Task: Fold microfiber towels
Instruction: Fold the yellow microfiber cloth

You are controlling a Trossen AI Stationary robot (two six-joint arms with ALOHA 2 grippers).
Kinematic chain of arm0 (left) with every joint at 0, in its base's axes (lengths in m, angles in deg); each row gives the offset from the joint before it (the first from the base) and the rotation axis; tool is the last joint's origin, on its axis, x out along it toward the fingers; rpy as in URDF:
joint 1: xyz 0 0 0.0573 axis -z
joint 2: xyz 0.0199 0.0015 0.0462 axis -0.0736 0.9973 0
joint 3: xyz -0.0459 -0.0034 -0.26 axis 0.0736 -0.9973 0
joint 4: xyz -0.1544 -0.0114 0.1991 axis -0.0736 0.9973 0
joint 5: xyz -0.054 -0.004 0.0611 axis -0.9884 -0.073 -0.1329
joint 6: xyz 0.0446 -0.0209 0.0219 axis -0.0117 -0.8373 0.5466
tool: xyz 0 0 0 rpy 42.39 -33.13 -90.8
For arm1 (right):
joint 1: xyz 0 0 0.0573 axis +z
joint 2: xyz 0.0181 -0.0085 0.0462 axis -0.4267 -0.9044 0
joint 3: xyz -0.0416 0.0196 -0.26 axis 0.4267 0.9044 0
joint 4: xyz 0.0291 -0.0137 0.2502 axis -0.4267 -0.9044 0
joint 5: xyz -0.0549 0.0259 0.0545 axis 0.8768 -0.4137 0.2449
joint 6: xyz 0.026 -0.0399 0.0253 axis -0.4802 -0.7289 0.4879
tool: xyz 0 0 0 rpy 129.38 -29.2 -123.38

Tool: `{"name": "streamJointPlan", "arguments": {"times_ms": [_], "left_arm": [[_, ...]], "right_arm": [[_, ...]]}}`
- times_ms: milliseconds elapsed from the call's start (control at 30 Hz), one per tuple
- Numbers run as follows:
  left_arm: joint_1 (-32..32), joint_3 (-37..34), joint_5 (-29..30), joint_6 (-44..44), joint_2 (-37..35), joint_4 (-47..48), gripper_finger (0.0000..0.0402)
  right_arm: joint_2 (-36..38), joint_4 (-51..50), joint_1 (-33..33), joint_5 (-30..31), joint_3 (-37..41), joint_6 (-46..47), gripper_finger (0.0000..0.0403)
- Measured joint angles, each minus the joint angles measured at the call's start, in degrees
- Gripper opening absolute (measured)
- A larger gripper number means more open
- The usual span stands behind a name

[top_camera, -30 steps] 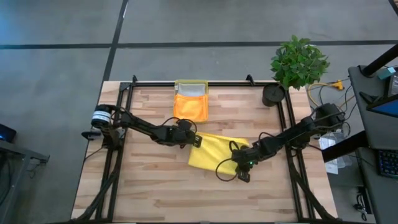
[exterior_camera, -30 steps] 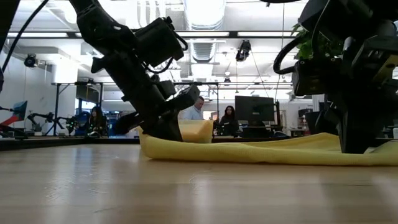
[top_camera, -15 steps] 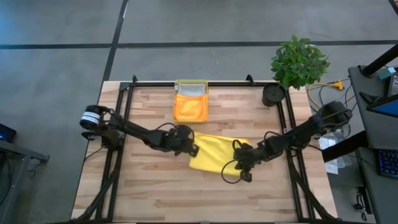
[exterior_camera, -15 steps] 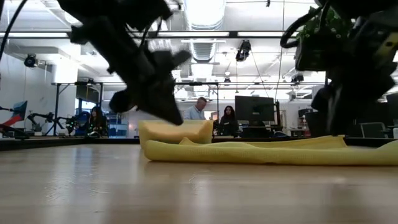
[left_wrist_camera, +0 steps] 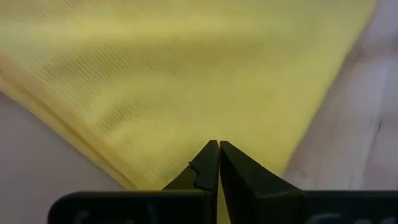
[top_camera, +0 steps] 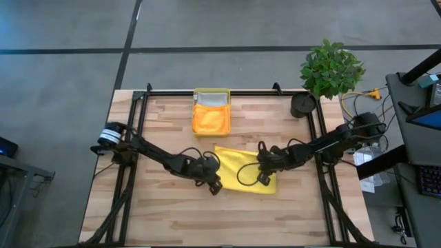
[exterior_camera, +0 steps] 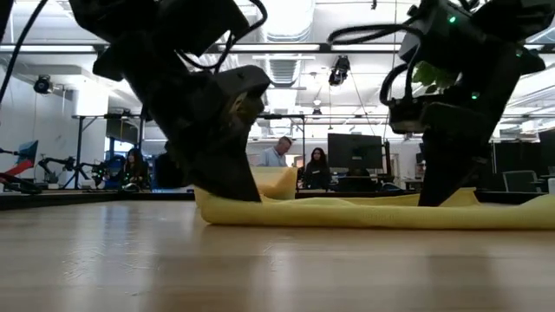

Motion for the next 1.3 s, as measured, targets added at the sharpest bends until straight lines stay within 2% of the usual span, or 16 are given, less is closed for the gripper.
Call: {"name": "streamJointPlan", "arguments": {"times_ms": [100, 300, 567, 900, 1167, 1300], "left_arm": [[0.91, 1.23, -2.82, -0.49, 2.42, 0.02, 0.0000], [3.07, 2.67, -3.12, -2.99, 3.79, 1.31, 0.0000], [4.62, 2.72, -2.72, -2.73, -2.05, 3.10, 0.0000], [8.79, 4.27, -3.69, 12.19, -8.21, 3.27, 0.0000], [12.38, 4.60, -5.36, 12.14, -9.34, 3.49, 0.0000], [11.80, 4.60, -5.09, 7.99, -9.30, 3.55, 0.0003]], "right_arm": [[-0.22, -1.07, -1.55, -0.02, 0.06, 1.04, 0.0011], [0.44, -1.93, -2.10, -0.08, 0.04, 1.12, 0.0011], [8.84, -1.90, 0.12, -0.07, 0.07, 0.73, 0.0011], [18.50, 3.30, 11.21, -0.20, 0.04, -2.61, 0.0011], [19.93, 2.92, 20.18, 0.94, 0.10, 4.99, 0.0011], [18.53, 2.90, 22.92, 2.78, 0.24, 7.23, 0.0011]]}}
